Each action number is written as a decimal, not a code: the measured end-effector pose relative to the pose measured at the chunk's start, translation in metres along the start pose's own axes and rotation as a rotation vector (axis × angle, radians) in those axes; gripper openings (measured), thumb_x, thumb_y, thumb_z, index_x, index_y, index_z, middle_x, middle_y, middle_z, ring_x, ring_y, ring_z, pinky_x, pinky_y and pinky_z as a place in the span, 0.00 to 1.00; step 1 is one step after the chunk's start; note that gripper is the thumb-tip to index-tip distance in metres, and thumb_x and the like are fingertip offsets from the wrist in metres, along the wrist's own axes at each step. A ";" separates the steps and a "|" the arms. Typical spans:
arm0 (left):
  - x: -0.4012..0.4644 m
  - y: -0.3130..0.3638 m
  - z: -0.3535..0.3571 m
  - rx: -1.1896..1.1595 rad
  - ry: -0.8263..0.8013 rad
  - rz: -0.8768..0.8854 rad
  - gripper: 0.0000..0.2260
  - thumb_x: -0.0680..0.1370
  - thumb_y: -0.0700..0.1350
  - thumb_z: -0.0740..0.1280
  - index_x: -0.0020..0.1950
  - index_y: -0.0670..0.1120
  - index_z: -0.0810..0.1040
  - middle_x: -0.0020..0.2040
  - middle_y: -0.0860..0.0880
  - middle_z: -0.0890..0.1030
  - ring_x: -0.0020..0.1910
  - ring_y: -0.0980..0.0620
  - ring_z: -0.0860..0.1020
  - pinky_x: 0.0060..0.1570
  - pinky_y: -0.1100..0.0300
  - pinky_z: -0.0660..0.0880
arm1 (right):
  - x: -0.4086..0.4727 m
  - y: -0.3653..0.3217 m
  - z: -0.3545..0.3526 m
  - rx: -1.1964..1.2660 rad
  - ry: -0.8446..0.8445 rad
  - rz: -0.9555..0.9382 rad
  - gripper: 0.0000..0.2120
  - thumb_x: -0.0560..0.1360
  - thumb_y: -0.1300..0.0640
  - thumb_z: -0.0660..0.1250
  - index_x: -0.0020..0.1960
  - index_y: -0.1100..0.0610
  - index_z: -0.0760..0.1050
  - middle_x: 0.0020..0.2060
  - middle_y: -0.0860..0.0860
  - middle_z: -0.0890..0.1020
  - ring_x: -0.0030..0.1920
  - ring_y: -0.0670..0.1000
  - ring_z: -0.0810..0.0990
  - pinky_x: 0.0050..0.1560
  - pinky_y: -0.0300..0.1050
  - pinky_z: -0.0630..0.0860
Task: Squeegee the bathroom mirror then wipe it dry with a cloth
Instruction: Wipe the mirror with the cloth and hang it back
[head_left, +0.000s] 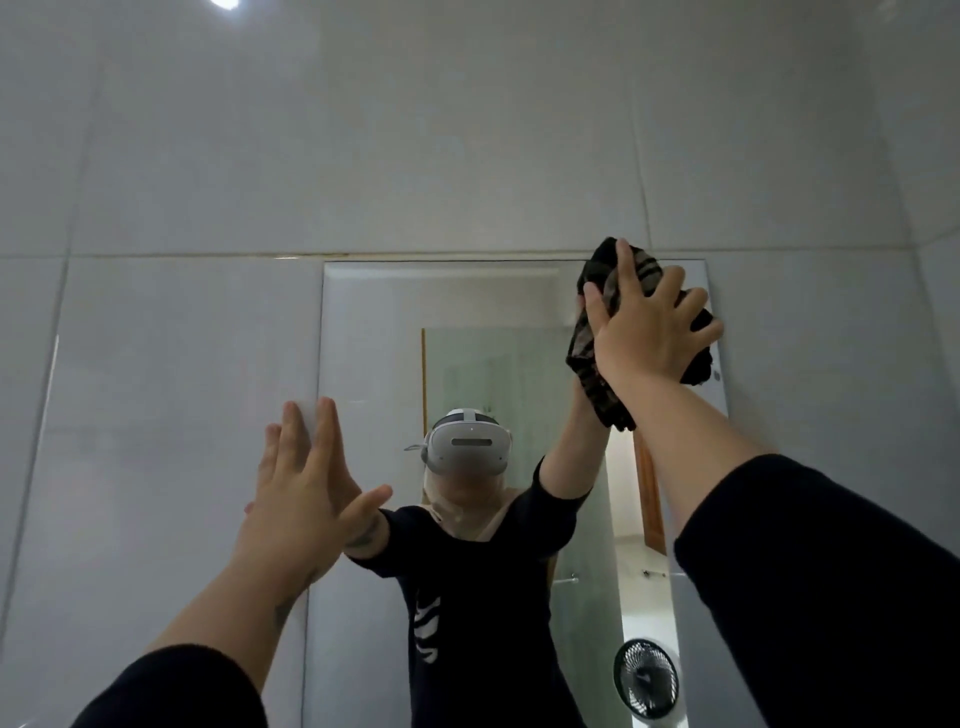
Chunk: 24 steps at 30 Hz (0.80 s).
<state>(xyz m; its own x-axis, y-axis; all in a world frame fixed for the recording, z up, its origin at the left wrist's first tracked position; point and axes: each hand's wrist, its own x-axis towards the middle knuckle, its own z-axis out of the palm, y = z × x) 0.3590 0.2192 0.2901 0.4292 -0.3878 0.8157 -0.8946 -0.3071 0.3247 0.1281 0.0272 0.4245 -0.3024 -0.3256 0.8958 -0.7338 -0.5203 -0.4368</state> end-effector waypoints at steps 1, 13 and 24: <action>0.000 0.001 0.000 0.009 0.000 0.004 0.47 0.69 0.68 0.62 0.69 0.64 0.26 0.76 0.53 0.32 0.76 0.49 0.35 0.71 0.38 0.54 | 0.003 0.009 0.000 0.002 -0.002 0.021 0.27 0.77 0.34 0.48 0.75 0.36 0.50 0.64 0.59 0.68 0.59 0.62 0.66 0.59 0.63 0.61; 0.000 0.004 0.001 0.075 -0.014 -0.005 0.47 0.65 0.70 0.56 0.66 0.62 0.22 0.76 0.50 0.31 0.76 0.46 0.34 0.72 0.38 0.51 | -0.036 0.057 0.009 0.033 0.058 0.203 0.26 0.78 0.36 0.50 0.75 0.40 0.55 0.59 0.61 0.68 0.56 0.63 0.67 0.59 0.64 0.62; -0.001 0.002 -0.001 0.046 -0.027 0.015 0.46 0.70 0.69 0.60 0.65 0.63 0.22 0.76 0.53 0.31 0.76 0.50 0.34 0.72 0.38 0.55 | -0.084 -0.042 0.005 0.101 0.057 -0.145 0.27 0.76 0.37 0.57 0.73 0.40 0.60 0.57 0.59 0.73 0.54 0.62 0.70 0.58 0.63 0.63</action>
<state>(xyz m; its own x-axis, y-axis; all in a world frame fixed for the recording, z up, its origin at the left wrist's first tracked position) 0.3570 0.2195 0.2906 0.4196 -0.4161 0.8067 -0.8946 -0.3404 0.2897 0.1874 0.0725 0.3669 -0.2339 -0.1980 0.9519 -0.7080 -0.6363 -0.3063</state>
